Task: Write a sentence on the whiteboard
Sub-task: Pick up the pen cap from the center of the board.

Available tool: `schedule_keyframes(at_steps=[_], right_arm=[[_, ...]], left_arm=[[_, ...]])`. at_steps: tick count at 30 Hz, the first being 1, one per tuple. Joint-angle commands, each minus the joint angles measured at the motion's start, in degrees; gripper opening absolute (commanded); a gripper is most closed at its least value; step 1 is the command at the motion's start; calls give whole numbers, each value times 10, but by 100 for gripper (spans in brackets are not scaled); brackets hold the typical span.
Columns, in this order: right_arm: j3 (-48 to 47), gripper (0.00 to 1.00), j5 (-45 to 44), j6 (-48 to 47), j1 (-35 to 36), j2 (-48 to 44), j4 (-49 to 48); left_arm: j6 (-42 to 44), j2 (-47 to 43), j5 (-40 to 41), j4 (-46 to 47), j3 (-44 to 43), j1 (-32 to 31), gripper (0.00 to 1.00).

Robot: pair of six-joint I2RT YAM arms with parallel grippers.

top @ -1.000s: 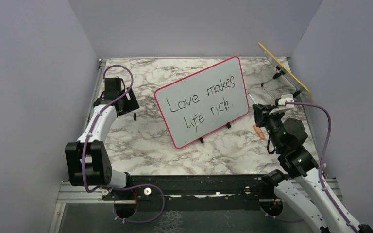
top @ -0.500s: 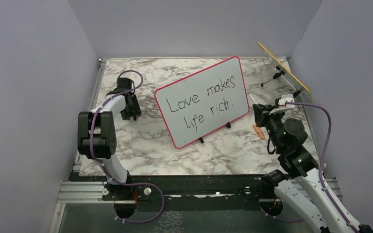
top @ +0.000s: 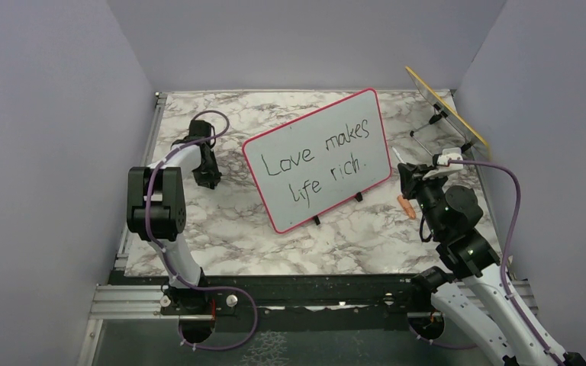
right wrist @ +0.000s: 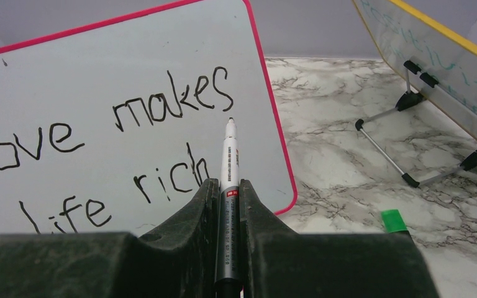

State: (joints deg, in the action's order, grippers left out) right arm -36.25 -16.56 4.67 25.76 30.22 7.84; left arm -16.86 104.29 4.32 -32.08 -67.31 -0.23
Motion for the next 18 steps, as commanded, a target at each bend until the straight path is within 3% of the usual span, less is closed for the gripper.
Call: schedule_keyframes(at_steps=[1, 10, 18], right_arm=[[7, 1, -13, 3, -3, -1, -10], [7, 1, -4, 3, -3, 1, -11], [-3, 1, 26, -5, -3, 7, -8]], left_arm=[[9, 23, -4, -22, -10, -13, 28], [17, -13, -8, -28, 0, -16, 0], [35, -92, -10, -29, 6, -20, 0]])
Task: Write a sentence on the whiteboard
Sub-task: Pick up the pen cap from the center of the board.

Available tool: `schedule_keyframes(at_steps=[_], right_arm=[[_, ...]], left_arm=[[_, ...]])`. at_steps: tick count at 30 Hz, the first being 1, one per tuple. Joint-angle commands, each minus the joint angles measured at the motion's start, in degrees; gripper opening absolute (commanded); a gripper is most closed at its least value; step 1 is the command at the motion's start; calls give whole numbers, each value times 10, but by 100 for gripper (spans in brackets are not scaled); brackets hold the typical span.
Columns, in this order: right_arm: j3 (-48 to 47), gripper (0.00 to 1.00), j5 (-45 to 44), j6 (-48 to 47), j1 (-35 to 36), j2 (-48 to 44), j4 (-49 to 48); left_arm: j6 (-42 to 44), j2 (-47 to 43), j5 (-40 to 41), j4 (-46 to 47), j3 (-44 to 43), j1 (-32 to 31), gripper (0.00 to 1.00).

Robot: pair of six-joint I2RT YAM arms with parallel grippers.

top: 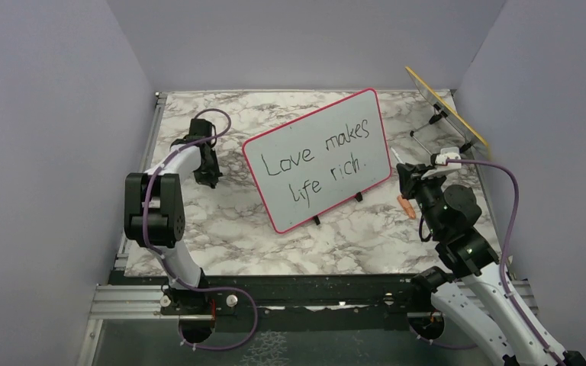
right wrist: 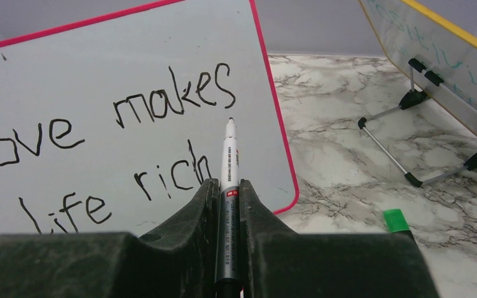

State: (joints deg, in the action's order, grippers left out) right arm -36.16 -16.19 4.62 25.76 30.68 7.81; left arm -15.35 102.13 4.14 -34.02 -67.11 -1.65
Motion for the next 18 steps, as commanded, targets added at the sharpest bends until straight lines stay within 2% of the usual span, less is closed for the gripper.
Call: schedule_keyframes(at_steps=[1, 9, 14, 18], right_arm=[[-7, 1, 26, -6, -3, 3, -7], [-36, 1, 104, -10, -4, 15, -5], [-68, 1, 167, -14, -3, 37, -2], [-95, 1, 253, -23, -4, 66, -8]], left_arm=[[30, -84, -6, -10, 5, -8, 0], [77, -240, 38, -8, 17, -32, 0], [114, -363, 6, 7, 22, -34, 0], [170, -443, -56, 12, 21, -43, 0]])
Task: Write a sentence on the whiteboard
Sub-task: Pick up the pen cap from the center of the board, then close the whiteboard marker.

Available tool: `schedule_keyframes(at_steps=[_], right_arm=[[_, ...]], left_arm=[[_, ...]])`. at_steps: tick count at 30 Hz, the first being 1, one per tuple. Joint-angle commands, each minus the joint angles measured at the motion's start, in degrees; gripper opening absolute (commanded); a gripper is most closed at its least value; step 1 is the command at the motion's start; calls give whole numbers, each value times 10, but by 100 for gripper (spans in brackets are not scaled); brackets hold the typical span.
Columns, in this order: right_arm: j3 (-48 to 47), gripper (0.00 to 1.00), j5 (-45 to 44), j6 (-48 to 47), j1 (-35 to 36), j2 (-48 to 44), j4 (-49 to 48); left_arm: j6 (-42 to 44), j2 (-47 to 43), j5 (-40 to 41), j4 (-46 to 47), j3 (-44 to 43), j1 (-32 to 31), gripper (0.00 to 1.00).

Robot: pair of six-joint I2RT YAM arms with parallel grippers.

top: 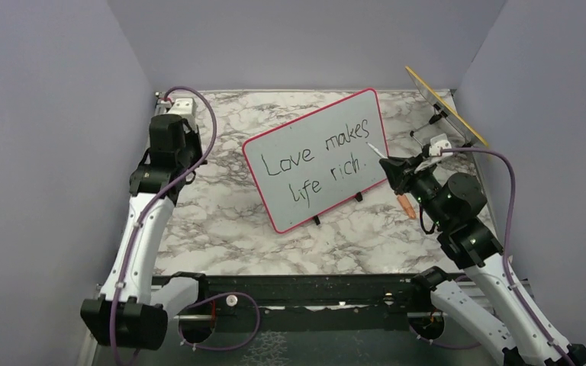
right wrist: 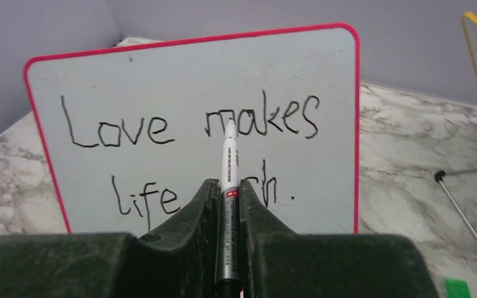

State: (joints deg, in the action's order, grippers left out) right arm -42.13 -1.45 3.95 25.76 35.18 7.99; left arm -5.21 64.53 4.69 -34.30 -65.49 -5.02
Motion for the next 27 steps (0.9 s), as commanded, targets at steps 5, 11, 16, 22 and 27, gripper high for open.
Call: schedule_keyframes(at_steps=[5, 11, 16, 22, 27], right_arm=[[-66, 1, 217, -30, -3, 73, -15], [-97, 1, 309, -29, -3, 120, -18], [-105, 1, 370, -27, -4, 153, -30], [-120, 1, 437, -21, -4, 189, -41], [-132, 1, 475, -10, -3, 215, -53]], left_arm=[[128, -140, -121, 37, 34, -60, 0], [206, -213, -179, 60, 86, -133, 0], [258, -226, -205, 56, 104, -202, 1], [318, -221, -251, 33, 98, -262, 0], [367, -202, -214, 5, 93, -317, 0]])
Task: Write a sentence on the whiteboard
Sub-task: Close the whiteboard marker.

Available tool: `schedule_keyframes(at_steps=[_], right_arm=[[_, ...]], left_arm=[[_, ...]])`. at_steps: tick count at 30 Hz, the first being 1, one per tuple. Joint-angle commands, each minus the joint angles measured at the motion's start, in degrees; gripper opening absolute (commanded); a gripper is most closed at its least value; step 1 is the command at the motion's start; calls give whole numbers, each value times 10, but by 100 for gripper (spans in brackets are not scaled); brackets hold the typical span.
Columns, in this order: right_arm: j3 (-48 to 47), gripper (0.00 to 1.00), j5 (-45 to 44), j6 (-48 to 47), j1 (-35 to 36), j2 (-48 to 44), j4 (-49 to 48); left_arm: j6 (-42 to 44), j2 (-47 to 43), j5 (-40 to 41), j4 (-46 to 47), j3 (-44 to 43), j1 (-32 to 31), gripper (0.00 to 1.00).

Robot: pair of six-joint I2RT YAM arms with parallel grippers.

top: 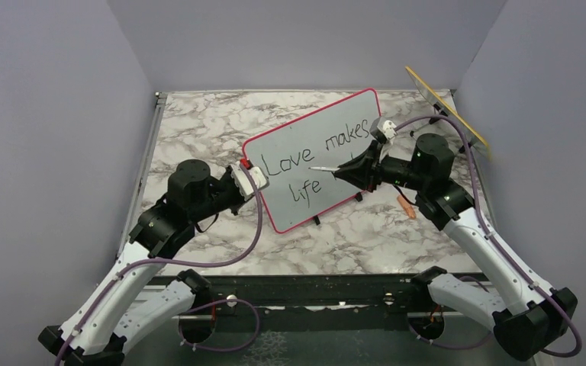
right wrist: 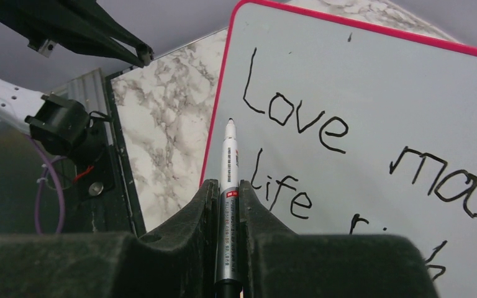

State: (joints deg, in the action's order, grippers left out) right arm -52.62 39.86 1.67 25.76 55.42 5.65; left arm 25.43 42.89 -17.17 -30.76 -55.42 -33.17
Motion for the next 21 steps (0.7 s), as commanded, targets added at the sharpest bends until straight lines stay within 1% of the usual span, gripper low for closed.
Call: schedule_keyframes(at_steps=[1, 11, 21], right_arm=[[-32, 1, 67, 17, -3, 17, -31], [-63, 1, 163, 24, -2, 71, -24], [-65, 1, 210, 27, 16, 111, -28]], left_arm=[[68, 21, 13, -36, -10, -46, 0], [129, 59, 82, -52, -30, -114, 0], [160, 99, 114, -56, -49, -150, 0]])
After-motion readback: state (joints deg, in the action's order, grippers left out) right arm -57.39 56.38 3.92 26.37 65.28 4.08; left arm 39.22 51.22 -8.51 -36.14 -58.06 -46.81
